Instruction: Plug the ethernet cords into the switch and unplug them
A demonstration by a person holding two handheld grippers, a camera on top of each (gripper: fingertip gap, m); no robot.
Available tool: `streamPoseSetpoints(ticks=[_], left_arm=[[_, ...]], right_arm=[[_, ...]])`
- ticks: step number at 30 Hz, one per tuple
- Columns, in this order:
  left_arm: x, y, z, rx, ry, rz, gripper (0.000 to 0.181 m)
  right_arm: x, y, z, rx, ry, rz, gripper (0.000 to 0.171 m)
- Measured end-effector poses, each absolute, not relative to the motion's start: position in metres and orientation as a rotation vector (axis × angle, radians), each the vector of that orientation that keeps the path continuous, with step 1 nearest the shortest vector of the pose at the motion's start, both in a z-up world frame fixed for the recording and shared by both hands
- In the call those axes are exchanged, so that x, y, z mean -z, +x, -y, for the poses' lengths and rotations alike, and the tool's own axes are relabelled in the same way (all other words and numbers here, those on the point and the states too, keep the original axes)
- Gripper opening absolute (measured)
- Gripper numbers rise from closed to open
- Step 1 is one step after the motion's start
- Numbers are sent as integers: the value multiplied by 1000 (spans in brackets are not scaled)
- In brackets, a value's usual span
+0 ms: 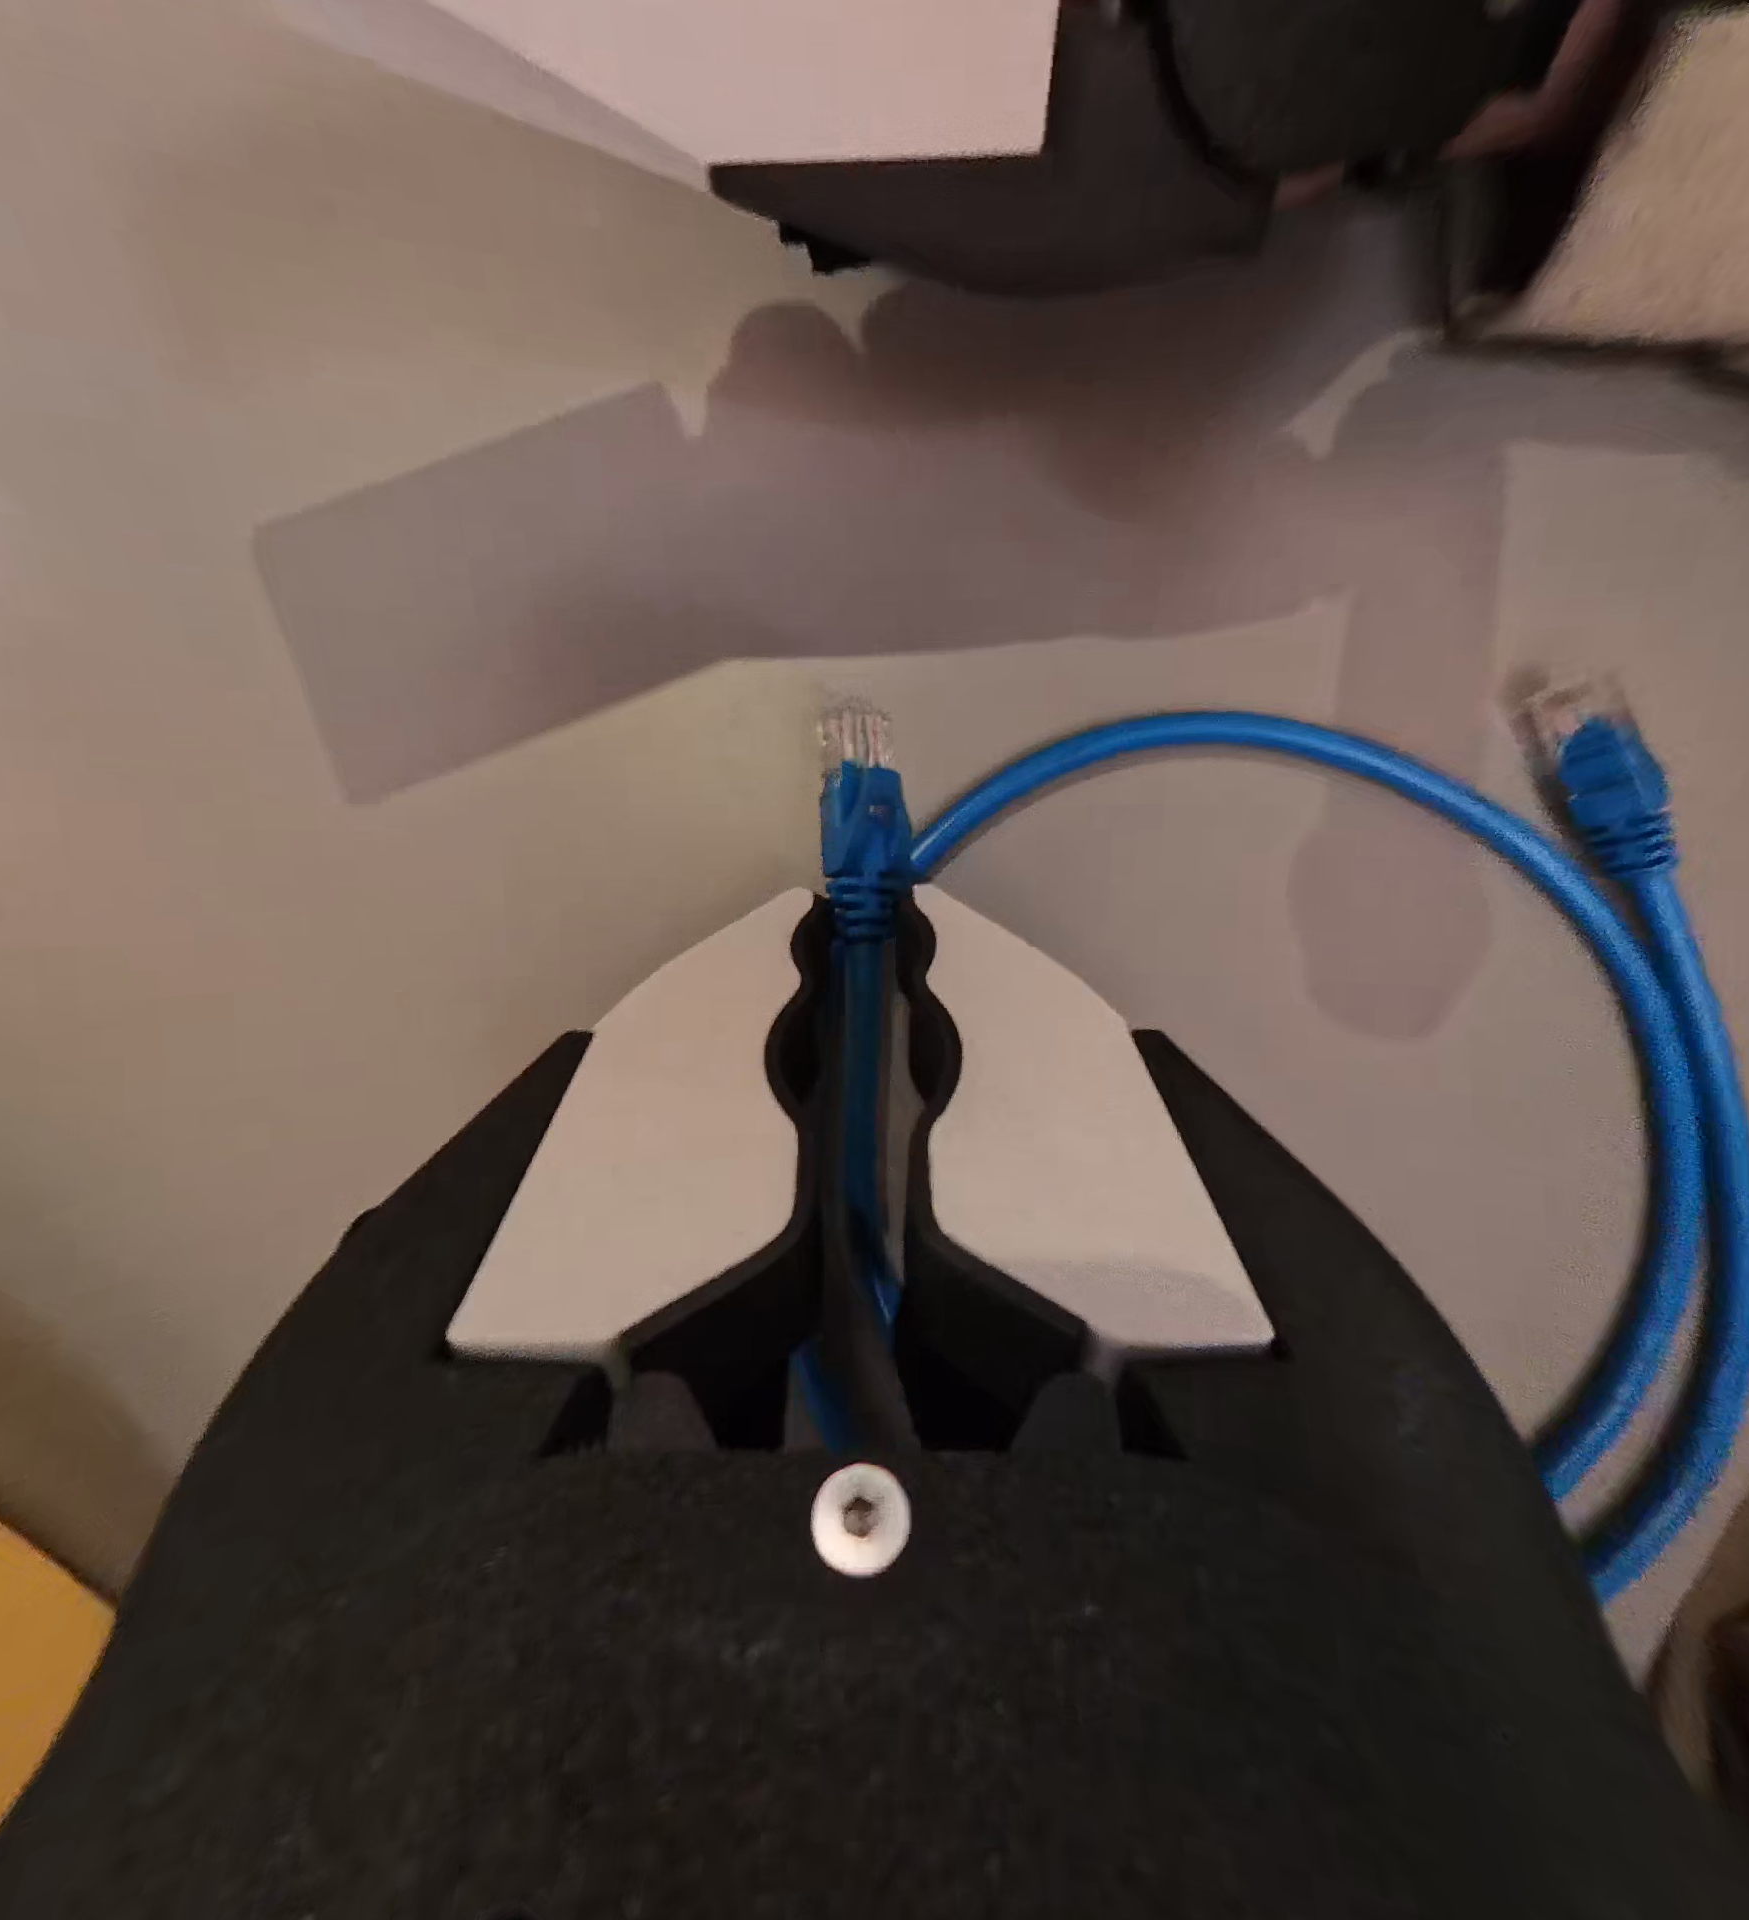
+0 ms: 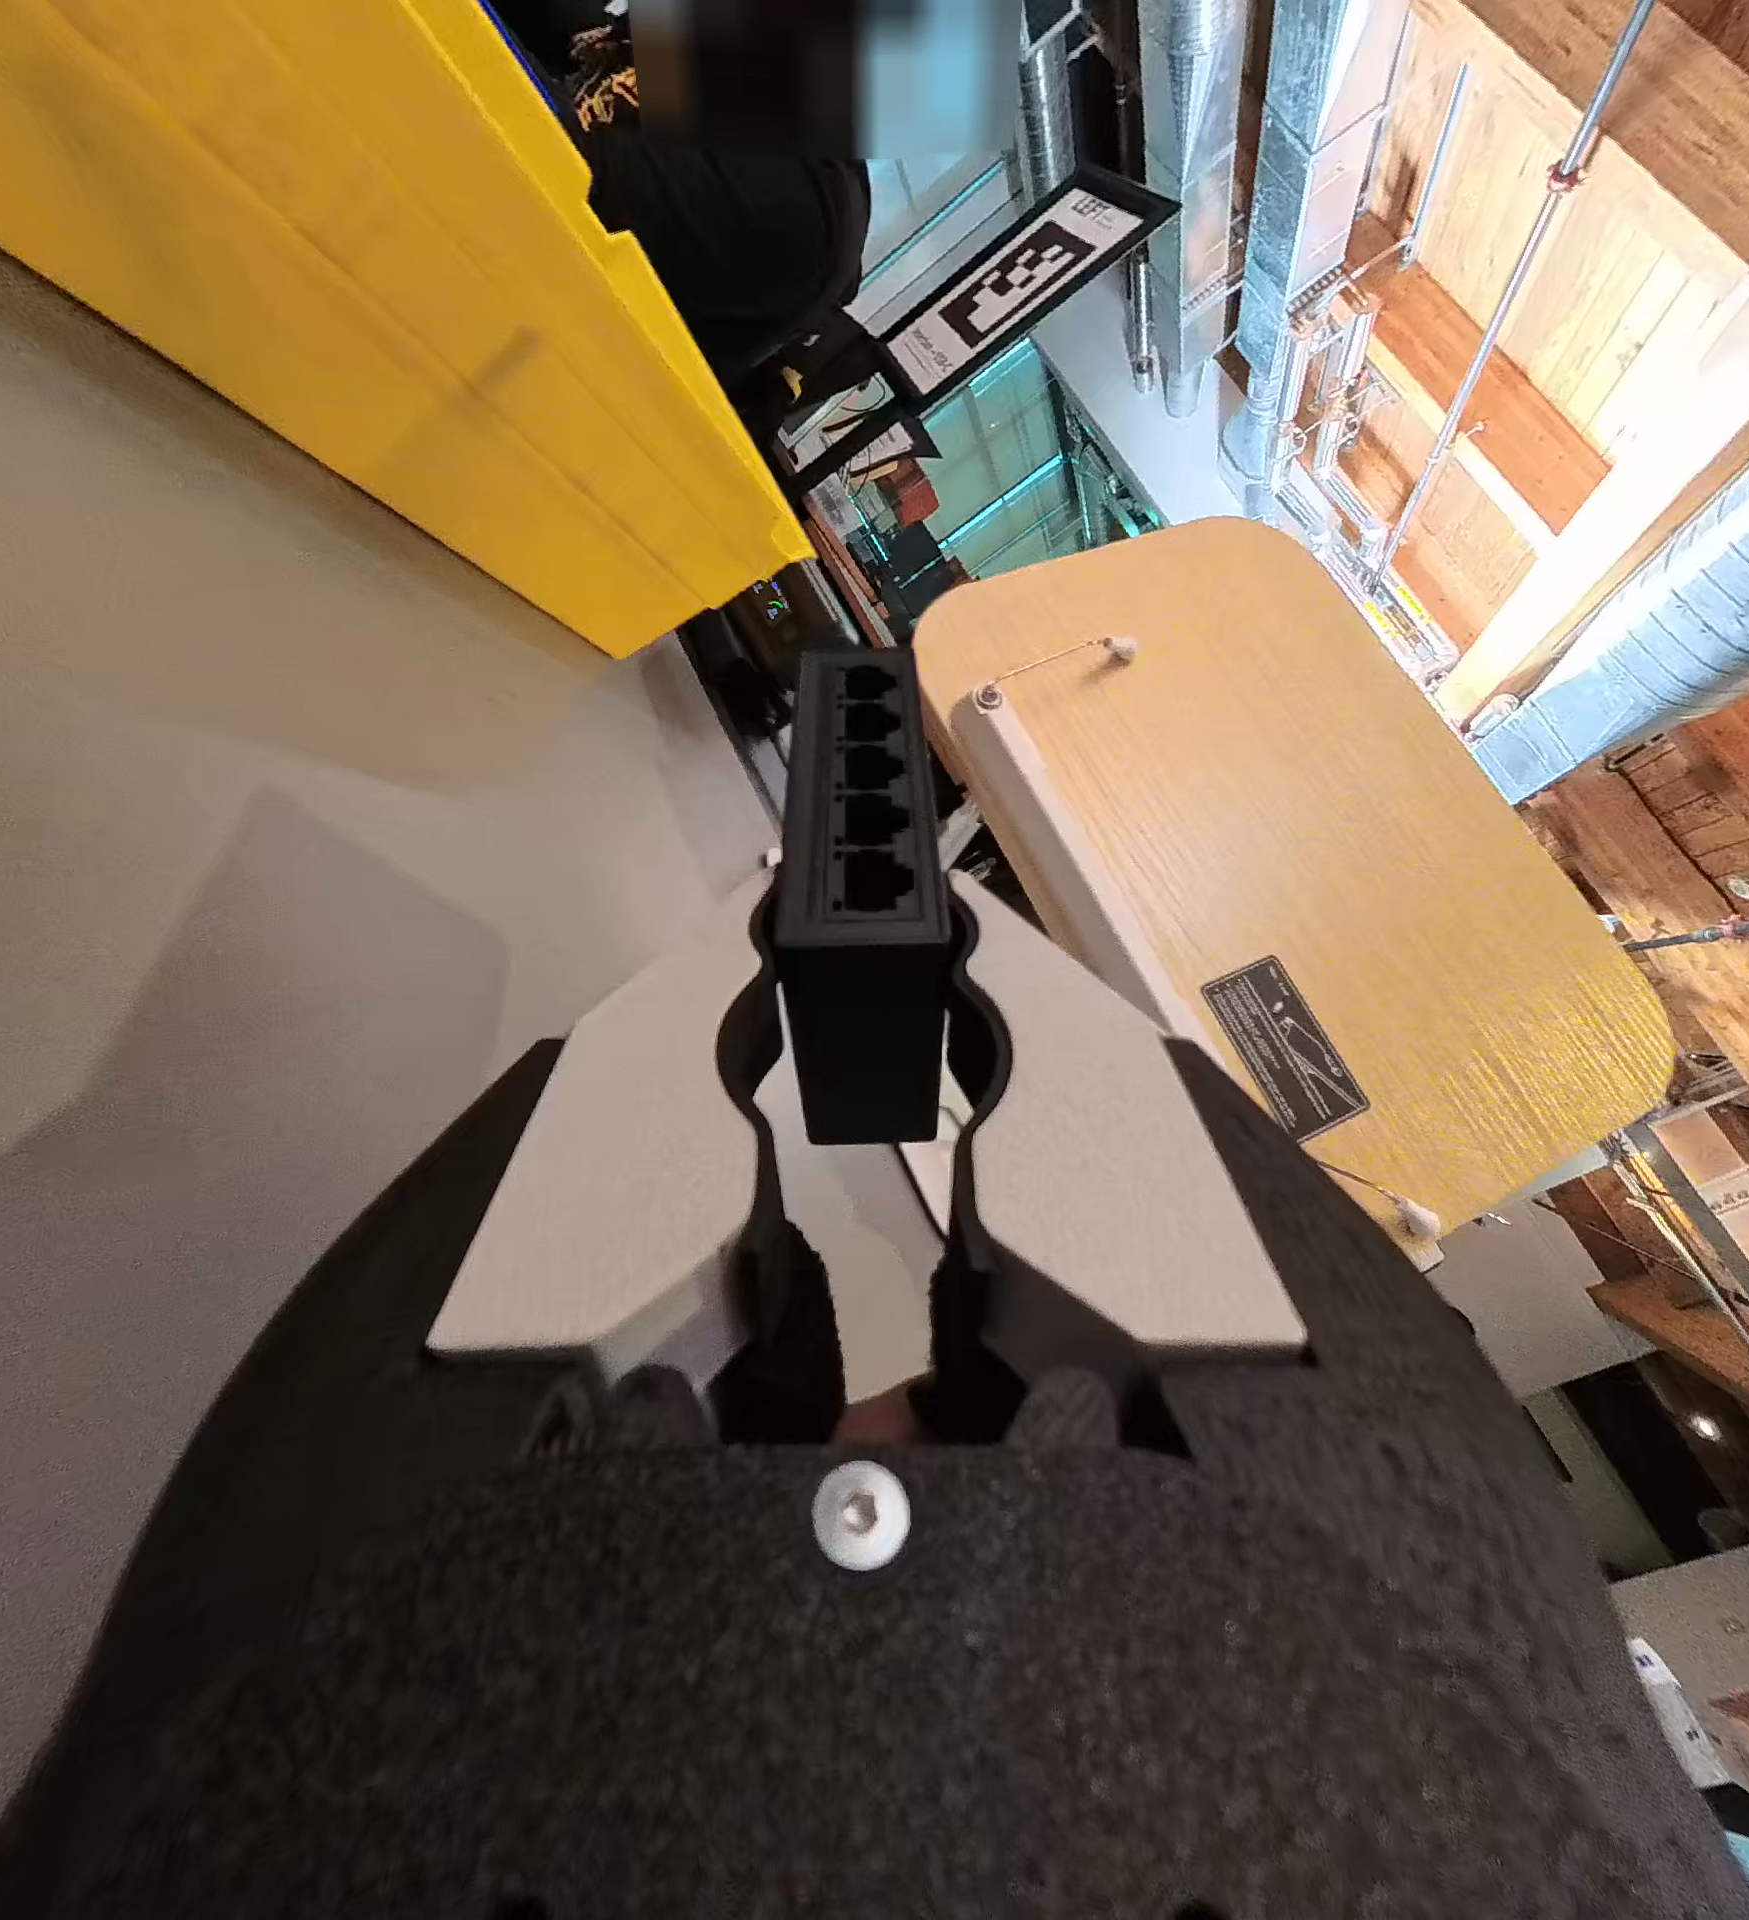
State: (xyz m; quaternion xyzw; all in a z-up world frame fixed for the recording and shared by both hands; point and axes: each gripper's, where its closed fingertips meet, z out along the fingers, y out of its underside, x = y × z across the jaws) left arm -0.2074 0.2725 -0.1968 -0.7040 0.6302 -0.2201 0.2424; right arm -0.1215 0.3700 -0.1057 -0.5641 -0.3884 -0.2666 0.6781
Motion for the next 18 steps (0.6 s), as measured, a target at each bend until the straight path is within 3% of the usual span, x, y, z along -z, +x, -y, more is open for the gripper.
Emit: streamPoseSetpoints(ticks=[1, 13, 18], left_arm=[[201, -209, -273, 566, -1910, -1749, 11], [200, -212, -276, 430, -1684, -1847, 11], [141, -206, -298, 637, -1816, -1614, 10]], right_arm=[[107, -122, -370, 597, -1270, 877, 26], [113, -129, -370, 618, -1264, 928, 26], [113, -129, -371, 691, -1252, 945, 26]])
